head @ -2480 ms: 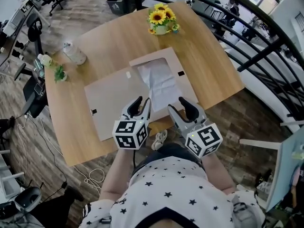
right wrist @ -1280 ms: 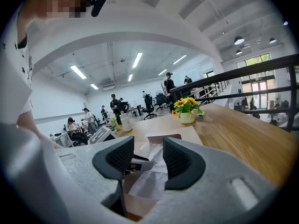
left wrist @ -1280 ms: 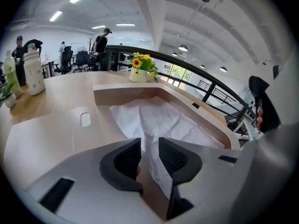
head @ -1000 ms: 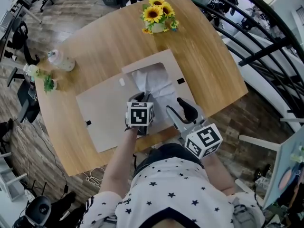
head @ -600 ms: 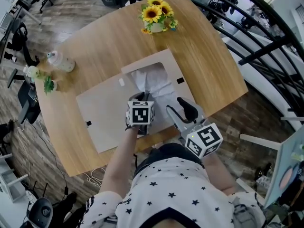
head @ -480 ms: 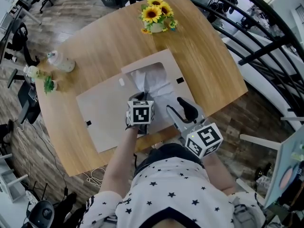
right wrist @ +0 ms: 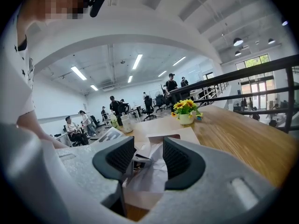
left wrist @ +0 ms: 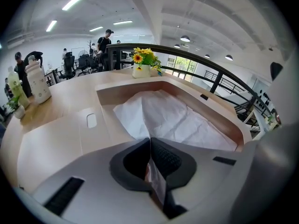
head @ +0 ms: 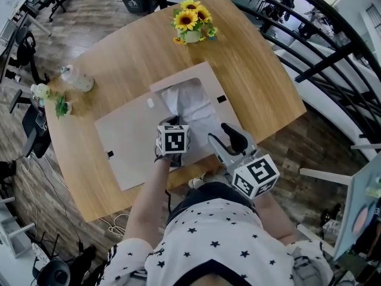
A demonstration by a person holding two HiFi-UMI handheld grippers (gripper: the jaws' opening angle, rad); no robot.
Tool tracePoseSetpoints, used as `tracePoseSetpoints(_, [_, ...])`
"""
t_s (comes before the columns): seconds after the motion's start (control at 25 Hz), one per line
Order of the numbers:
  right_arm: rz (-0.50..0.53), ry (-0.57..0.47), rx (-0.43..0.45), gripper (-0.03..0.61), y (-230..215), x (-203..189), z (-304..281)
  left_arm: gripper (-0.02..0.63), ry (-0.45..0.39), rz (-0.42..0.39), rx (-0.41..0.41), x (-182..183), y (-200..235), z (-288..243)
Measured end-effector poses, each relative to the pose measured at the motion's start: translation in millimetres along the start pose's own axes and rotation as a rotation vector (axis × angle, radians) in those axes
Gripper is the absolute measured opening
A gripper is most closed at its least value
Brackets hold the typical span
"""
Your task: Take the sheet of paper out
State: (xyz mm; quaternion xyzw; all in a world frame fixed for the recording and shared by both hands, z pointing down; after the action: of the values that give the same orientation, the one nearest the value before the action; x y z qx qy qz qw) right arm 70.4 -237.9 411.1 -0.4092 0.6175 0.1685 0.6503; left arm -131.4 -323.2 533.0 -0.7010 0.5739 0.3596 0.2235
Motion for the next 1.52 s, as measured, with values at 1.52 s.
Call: tracePoseSetpoints(1.52, [0.147,-0.096,-0.021,0.078,154,-35,147,0.006,-0.42,0.108,0.047,-68,-14,264])
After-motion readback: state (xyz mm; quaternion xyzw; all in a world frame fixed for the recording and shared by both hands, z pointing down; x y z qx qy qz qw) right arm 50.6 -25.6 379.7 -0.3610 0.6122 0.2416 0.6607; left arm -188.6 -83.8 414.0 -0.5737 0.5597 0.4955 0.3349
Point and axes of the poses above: the fingertips, and each gripper's own axes: z backward along the fingers, y to its left, x out of its top, the point moved 10 cm from there along z, backward along the fingers, and after that the axes turned 12 degrees about -y, right-handed, at the moved point
